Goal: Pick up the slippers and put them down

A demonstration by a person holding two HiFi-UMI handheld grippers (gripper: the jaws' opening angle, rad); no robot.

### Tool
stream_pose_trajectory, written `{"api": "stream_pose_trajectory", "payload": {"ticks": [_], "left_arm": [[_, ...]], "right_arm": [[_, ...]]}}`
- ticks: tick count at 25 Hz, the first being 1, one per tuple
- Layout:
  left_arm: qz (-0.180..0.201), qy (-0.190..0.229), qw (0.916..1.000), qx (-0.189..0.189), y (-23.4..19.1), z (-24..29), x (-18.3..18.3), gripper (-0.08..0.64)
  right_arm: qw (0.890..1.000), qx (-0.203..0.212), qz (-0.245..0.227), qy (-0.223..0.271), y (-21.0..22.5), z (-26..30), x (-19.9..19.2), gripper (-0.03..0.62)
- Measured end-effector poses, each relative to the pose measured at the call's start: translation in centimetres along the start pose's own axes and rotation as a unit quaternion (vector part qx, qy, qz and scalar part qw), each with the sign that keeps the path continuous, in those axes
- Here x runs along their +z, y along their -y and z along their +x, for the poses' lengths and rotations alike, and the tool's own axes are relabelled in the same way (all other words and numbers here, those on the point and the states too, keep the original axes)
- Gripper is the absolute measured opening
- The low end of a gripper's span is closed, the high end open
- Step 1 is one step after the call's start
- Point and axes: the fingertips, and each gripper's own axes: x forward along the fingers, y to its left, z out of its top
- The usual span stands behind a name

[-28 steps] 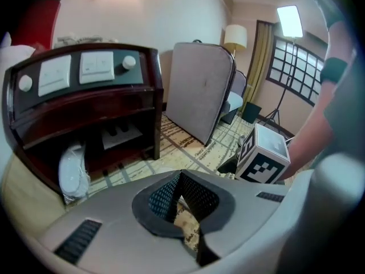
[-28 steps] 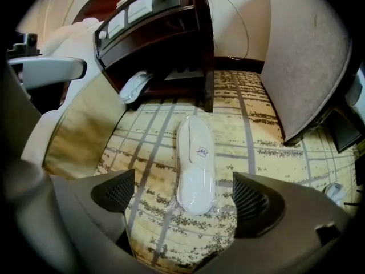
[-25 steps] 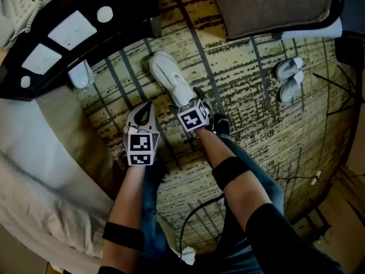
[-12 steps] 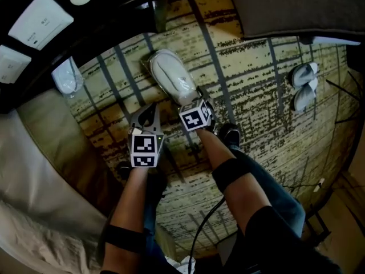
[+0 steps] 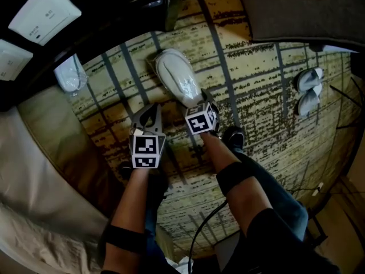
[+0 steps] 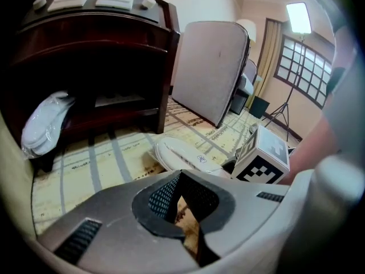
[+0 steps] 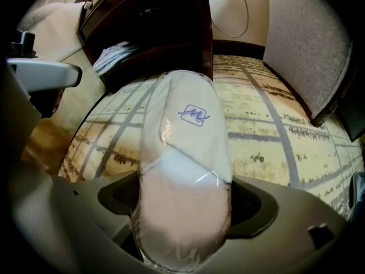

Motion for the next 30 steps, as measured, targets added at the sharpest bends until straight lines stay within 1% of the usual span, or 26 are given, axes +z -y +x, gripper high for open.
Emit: {"api": "stream_pose_trajectory", "payload": {"ticks": [3,6,11,16,21,25,30], "left_arm": [[-0.004,0.001,1.0,0.004,-0.3,-0.1,-0.1,-0.009],[-0.008,0.003,0.9999,0.011,-0.7,-0.3,-0.2,-0.009],[-0.02,0.008,0.9993,0.03,-2.2,-0.7,0.2,-0.009],[-0.031,0.02,0.9982,0.047,-3.9,-1.4,1.1,-0.009],[-0.034,0.031,0.997,0.062,-5.8,-2.4,2.5,-0.009],[-0.04,0.037,0.9951,0.082,-7.9,-3.4,3.4,-0.009],[-0.041,0.054,0.9925,0.102,-10.6,-3.7,4.6,-0.009]], "right_arm": [[1.0,0.001,-0.009,0.009,-0.2,-0.8,0.8,0.471],[1.0,0.01,-0.005,0.022,-0.8,-1.7,1.5,0.471],[0.999,0.009,-0.006,0.048,-1.8,-3.8,3.5,0.471],[0.997,0.022,-0.027,0.068,-3.6,-5.3,5.9,0.471],[0.994,0.033,-0.031,0.095,-5.2,-6.1,10.4,0.471],[0.992,0.041,-0.037,0.117,-6.9,-6.7,15.0,0.471],[0.989,0.05,-0.025,0.136,-7.9,-5.6,20.5,0.472]]}}
